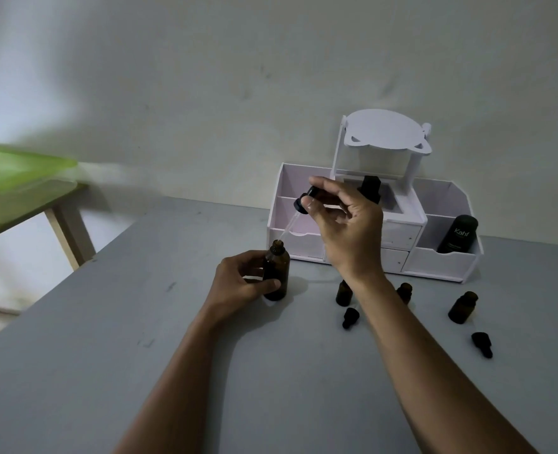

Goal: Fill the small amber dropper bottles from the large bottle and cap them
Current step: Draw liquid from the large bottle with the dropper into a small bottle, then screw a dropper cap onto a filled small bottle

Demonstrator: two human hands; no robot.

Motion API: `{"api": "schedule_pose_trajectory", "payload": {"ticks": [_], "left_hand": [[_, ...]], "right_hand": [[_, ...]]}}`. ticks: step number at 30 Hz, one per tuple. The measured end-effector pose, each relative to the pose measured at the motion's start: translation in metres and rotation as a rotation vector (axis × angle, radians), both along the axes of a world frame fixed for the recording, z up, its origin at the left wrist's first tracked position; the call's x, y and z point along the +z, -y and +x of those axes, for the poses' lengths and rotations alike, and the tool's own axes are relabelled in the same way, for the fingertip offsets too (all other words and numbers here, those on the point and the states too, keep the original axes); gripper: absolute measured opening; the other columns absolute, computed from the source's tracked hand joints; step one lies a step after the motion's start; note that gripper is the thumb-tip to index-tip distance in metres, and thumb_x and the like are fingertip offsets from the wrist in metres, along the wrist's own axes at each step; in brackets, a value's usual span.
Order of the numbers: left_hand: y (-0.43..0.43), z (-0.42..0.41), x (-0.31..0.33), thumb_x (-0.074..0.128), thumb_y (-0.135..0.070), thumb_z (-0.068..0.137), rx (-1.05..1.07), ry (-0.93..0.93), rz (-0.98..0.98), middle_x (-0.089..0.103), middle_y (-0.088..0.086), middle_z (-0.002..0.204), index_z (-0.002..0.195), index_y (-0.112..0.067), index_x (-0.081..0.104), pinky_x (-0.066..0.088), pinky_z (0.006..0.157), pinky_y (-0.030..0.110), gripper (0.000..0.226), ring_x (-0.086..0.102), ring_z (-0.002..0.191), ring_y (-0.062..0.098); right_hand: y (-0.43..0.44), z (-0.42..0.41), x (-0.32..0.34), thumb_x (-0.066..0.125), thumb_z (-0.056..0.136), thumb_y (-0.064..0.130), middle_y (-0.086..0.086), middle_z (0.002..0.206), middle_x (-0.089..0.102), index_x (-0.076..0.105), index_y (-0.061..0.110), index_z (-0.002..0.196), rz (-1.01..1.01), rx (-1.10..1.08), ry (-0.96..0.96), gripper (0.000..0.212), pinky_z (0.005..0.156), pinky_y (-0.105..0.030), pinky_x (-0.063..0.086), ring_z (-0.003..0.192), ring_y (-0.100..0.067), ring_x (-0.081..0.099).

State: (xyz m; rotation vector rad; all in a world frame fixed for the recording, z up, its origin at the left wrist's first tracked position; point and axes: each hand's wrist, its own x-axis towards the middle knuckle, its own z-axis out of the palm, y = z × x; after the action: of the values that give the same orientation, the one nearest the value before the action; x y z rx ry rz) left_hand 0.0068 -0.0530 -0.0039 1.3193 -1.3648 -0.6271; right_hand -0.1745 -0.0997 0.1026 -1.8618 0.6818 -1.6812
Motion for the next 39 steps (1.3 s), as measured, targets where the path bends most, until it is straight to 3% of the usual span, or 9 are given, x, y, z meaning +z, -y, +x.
{"api": "schedule_pose_trajectory", "payload": {"ticks": [8, 14, 19, 23, 26, 29, 33, 36, 39], "left_hand": [[-0.001, 0.0, 0.0, 0.083, -0.008, 0.073, 0.008, 0.025, -0.002, 0.077, -0.004, 0.107, 0.121, -0.017, 0.072, 0.058, 0.082, 0.023, 0.05, 0.073, 0.098, 0.009], [0.0, 0.0, 0.0, 0.081, -0.025, 0.068, 0.011, 0.044, 0.007, 0.076, -0.003, 0.109, 0.122, -0.018, 0.071, 0.06, 0.088, 0.034, 0.055, 0.073, 0.099, 0.014], [-0.002, -0.005, 0.002, 0.082, -0.025, 0.067, 0.079, 0.027, -0.052, 0.075, -0.004, 0.108, 0.126, -0.022, 0.066, 0.061, 0.083, 0.033, 0.061, 0.072, 0.099, 0.009], [-0.012, -0.021, 0.016, 0.076, -0.027, 0.075, 0.318, 0.063, -0.335, 0.069, -0.001, 0.083, 0.1, -0.015, 0.069, 0.055, 0.066, 0.028, 0.029, 0.068, 0.076, 0.014], [-0.02, -0.044, 0.029, 0.071, -0.022, 0.076, 0.297, 0.081, -0.483, 0.065, 0.002, 0.067, 0.079, -0.008, 0.068, 0.05, 0.057, 0.028, 0.014, 0.06, 0.06, 0.013], [-0.02, -0.069, 0.028, 0.072, -0.017, 0.077, 0.208, 0.071, -0.453, 0.062, 0.001, 0.057, 0.069, -0.011, 0.069, 0.044, 0.051, 0.024, 0.011, 0.056, 0.049, 0.013], [-0.01, -0.095, 0.014, 0.076, -0.013, 0.081, 0.069, 0.052, -0.272, 0.067, -0.006, 0.065, 0.084, -0.013, 0.075, 0.047, 0.056, 0.015, 0.003, 0.063, 0.058, 0.007], [0.0, -0.104, 0.003, 0.076, -0.014, 0.086, 0.004, 0.089, -0.064, 0.07, -0.009, 0.087, 0.113, -0.018, 0.072, 0.053, 0.067, 0.009, 0.027, 0.068, 0.08, 0.002], [0.012, -0.107, -0.002, 0.076, -0.012, 0.086, -0.009, 0.091, 0.035, 0.07, -0.005, 0.1, 0.127, -0.017, 0.066, 0.051, 0.073, 0.005, 0.042, 0.066, 0.085, -0.002]], "right_hand": [[0.003, 0.019, -0.022, 0.075, 0.086, 0.009, -0.002, 0.105, 0.075, 0.072, 0.012, 0.115, 0.007, 0.037, -0.184, 0.029, 0.077, -0.02, 0.059, 0.086, -0.013, 0.072], [0.007, 0.021, -0.043, 0.077, 0.084, 0.01, 0.0, 0.102, 0.076, 0.075, 0.011, 0.108, 0.028, 0.025, -0.303, 0.025, 0.074, -0.013, 0.056, 0.084, -0.008, 0.072], [0.004, 0.01, -0.037, 0.078, 0.083, 0.018, 0.004, 0.105, 0.074, 0.071, 0.018, 0.117, 0.063, 0.041, -0.31, 0.035, 0.076, -0.02, 0.059, 0.088, -0.009, 0.071], [0.005, -0.027, -0.025, 0.074, 0.084, 0.011, 0.004, 0.1, 0.074, 0.073, 0.015, 0.108, 0.079, -0.003, -0.319, 0.025, 0.076, -0.027, 0.06, 0.084, -0.008, 0.07], [0.008, -0.064, -0.02, 0.072, 0.084, 0.003, 0.01, 0.095, 0.074, 0.076, 0.016, 0.101, 0.13, 0.006, -0.468, 0.022, 0.078, -0.023, 0.059, 0.085, -0.004, 0.07], [0.005, -0.093, -0.027, 0.072, 0.082, -0.001, 0.016, 0.093, 0.073, 0.076, 0.022, 0.097, 0.169, 0.034, -0.658, 0.028, 0.079, -0.023, 0.057, 0.087, 0.0, 0.069], [-0.003, -0.114, -0.051, 0.074, 0.078, 0.002, 0.018, 0.101, 0.068, 0.076, 0.028, 0.097, 0.172, 0.064, -0.959, 0.033, 0.075, -0.015, 0.05, 0.093, 0.0, 0.063], [-0.009, -0.118, -0.066, 0.068, 0.08, 0.006, 0.015, 0.114, 0.065, 0.075, 0.03, 0.104, 0.163, 0.07, -1.083, 0.035, 0.087, -0.018, 0.048, 0.107, -0.001, 0.057], [-0.016, -0.115, -0.075, 0.059, 0.088, 0.009, 0.02, 0.122, 0.057, 0.072, 0.035, 0.106, 0.162, 0.054, -1.129, 0.035, 0.097, -0.018, 0.042, 0.111, 0.001, 0.051]]}}
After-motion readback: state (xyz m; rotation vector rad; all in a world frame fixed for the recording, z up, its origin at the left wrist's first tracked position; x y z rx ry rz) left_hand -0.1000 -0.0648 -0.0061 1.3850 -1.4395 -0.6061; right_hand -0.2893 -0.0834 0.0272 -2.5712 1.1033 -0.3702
